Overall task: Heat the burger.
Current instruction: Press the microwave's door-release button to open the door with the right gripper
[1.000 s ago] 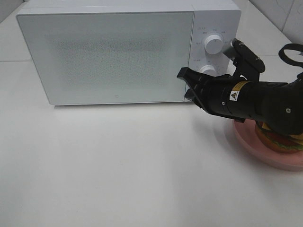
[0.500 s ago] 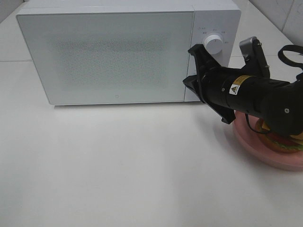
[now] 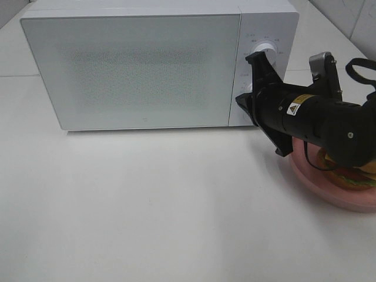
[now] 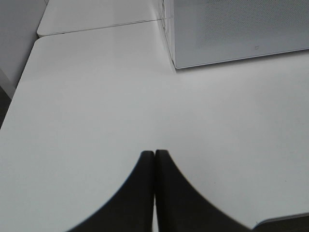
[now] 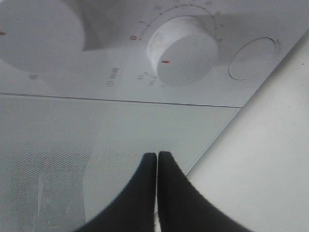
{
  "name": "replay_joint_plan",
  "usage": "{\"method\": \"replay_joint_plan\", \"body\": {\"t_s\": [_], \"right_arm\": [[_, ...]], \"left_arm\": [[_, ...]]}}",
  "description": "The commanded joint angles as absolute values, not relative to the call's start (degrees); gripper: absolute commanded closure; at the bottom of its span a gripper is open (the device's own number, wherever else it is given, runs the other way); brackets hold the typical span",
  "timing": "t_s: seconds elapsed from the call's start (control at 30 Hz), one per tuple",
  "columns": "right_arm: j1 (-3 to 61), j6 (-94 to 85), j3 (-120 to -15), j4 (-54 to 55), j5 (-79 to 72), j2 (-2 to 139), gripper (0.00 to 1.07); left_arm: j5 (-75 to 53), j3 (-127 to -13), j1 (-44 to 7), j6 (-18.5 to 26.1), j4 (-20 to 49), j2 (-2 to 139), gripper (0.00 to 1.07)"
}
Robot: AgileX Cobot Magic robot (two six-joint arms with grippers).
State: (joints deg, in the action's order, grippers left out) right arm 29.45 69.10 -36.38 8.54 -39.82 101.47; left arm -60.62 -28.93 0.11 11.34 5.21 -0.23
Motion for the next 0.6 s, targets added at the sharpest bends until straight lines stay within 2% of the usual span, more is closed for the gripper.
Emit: {"method": "replay_joint_plan", "body": {"t_s": [0.03,0.6], "right_arm": [[29.5,72.0,-36.8,9.2,-43.0,104.3,1.07],[29.3,74.9,-37.4,16.6,-51.4,113.4,1.06]], "left_arm": [[-59.8,-28.9,0.2,11.1,5.5,-1.4,1.06],[-59.8,-28.9,0.2,11.1,5.5,-1.4,1.06]]}}
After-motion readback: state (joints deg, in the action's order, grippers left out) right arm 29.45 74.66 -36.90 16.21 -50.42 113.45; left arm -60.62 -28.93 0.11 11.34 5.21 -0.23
